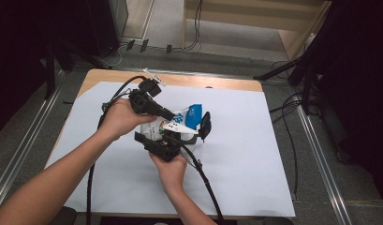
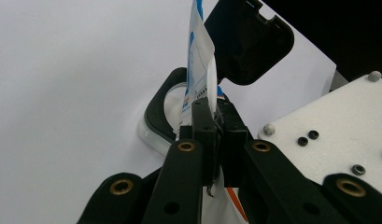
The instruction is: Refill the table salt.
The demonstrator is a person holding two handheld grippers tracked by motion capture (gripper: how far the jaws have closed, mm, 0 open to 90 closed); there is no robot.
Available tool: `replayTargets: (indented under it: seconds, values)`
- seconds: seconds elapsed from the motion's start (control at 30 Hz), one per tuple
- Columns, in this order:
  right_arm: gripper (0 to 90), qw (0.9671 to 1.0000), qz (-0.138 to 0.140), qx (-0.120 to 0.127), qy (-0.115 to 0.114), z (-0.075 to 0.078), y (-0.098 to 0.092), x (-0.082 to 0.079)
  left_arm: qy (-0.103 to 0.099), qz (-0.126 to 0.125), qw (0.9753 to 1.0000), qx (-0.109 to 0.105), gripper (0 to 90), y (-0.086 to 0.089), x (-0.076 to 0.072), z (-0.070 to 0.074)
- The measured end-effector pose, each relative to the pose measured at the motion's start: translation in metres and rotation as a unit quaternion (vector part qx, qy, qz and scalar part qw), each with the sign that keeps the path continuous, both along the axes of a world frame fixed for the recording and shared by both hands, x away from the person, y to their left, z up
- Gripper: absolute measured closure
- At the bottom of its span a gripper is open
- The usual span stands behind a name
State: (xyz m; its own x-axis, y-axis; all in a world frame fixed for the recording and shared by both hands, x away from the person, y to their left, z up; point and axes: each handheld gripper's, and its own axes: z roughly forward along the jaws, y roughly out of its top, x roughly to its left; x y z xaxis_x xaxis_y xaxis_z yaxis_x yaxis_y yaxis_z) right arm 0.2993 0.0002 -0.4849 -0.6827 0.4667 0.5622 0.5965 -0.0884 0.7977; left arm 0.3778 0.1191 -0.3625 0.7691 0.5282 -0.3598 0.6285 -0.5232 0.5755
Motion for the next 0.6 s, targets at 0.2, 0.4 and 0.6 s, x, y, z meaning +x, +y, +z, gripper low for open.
replayTargets:
  seconds: [0.2, 0.4, 0.6]
  values:
    - [69.7, 1.0, 0.001, 0.0, -0.003, 0.0008, -0.0009, 0.0, -0.002, -0.003, 1.0, 0.002, 89.9, -0.0014, 0.0001, 0.0013]
    - [69.6, 1.0, 0.002, 0.0, -0.001, 0.0007, -0.0009, 0.0002, -0.003, -0.003, 1.0, 0.002, 89.9, -0.0012, 0.0, 0.0006]
    - [69.6, 1.0, 0.001, -0.003, -0.003, 0.0008, -0.0008, 0.0005, -0.003, -0.001, 1.0, -0.003, 89.8, -0.0006, -0.0001, 0.0003]
